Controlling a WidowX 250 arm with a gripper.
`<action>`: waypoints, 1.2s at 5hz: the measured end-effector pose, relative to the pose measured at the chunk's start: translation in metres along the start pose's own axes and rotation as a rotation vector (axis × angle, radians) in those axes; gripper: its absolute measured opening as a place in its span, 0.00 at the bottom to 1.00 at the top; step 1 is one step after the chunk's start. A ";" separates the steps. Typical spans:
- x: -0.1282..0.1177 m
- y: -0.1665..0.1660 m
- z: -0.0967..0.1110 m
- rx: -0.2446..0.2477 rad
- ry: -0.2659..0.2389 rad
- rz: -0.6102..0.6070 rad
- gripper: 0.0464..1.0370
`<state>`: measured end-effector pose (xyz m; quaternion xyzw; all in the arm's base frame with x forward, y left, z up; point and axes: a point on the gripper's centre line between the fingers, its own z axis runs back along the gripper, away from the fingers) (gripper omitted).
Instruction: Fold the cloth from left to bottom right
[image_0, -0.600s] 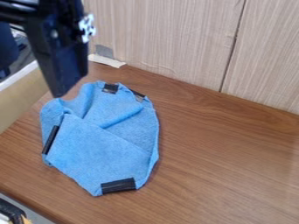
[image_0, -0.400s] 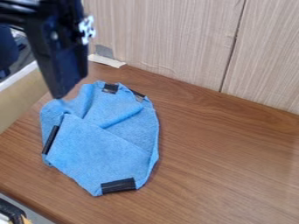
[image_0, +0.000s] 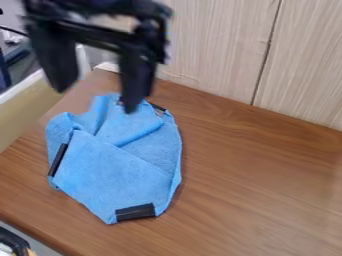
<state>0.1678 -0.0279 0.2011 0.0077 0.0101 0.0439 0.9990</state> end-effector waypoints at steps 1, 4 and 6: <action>0.014 -0.001 -0.031 0.027 0.050 -0.018 0.96; 0.026 0.007 -0.121 0.031 0.065 -0.066 0.96; 0.033 0.009 -0.178 -0.010 0.054 -0.149 0.96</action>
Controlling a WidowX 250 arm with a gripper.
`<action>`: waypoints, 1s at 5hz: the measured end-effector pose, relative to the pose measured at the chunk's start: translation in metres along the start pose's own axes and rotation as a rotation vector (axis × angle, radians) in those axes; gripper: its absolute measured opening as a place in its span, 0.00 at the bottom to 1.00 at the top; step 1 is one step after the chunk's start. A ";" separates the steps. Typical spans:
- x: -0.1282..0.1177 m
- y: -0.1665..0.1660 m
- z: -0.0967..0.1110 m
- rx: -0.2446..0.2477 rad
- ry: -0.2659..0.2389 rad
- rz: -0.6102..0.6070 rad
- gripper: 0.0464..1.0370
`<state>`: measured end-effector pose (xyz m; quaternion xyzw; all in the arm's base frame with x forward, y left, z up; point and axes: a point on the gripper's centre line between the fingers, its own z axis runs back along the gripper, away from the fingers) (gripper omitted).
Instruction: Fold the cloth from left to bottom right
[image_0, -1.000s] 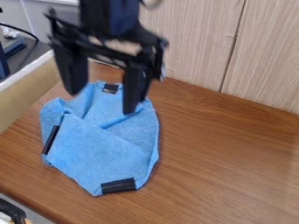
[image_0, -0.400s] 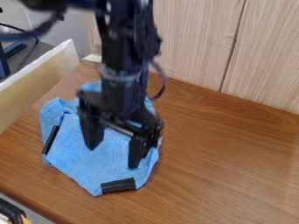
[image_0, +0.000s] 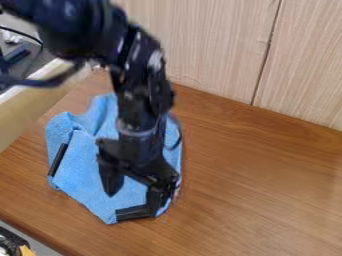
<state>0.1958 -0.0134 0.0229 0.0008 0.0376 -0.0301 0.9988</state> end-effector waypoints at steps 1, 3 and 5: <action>0.007 -0.004 -0.019 -0.056 -0.010 -0.092 0.96; 0.009 -0.011 -0.041 -0.066 -0.056 -0.197 0.93; 0.010 -0.012 -0.046 -0.025 -0.070 -0.201 0.36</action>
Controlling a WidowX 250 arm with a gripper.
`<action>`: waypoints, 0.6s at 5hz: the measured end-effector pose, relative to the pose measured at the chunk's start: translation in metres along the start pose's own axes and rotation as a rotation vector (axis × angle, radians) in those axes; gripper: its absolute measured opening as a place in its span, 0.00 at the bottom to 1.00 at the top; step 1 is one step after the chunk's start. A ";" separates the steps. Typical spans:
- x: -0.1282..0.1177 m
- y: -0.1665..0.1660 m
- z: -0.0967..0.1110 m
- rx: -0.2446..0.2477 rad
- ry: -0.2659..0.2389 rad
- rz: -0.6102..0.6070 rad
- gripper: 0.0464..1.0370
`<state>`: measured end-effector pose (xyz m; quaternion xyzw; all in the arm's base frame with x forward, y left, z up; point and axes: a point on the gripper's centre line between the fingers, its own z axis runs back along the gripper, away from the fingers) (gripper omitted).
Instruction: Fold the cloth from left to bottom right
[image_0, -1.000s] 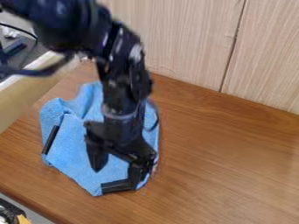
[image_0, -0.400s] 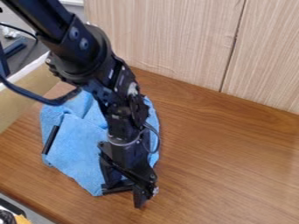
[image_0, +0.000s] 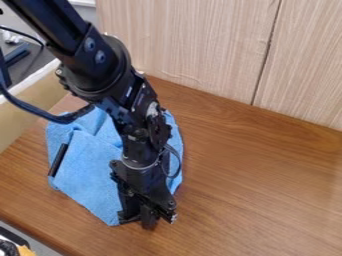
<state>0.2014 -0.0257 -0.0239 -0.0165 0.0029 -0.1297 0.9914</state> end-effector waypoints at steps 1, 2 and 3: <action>0.001 -0.001 0.001 0.011 0.003 -0.005 0.19; 0.002 -0.003 0.004 -0.009 0.036 -0.022 0.08; 0.006 -0.005 0.012 -0.033 0.084 -0.053 0.03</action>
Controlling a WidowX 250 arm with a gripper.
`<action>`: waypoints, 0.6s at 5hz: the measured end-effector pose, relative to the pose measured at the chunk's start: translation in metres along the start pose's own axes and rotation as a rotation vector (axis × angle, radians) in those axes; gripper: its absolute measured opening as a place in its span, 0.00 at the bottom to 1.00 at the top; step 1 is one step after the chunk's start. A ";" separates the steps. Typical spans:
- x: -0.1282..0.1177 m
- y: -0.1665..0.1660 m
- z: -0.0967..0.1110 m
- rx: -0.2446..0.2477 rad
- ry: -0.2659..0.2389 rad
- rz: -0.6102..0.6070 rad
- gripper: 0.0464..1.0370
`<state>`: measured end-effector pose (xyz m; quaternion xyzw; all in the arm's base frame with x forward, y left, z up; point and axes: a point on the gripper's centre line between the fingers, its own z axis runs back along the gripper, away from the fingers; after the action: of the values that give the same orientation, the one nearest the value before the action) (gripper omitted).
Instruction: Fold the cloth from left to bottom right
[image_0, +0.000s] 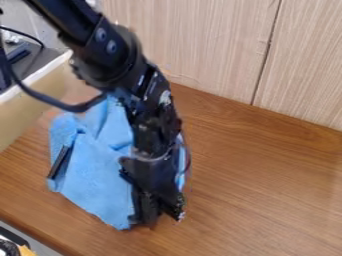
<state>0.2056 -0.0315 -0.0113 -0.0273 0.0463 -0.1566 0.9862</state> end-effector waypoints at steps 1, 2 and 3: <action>0.007 0.001 0.019 0.005 0.000 -0.004 0.02; 0.022 0.013 0.047 0.001 -0.030 0.037 0.02; 0.038 0.038 0.077 -0.007 -0.067 0.100 0.02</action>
<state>0.2607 -0.0039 0.0594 -0.0334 0.0151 -0.1061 0.9937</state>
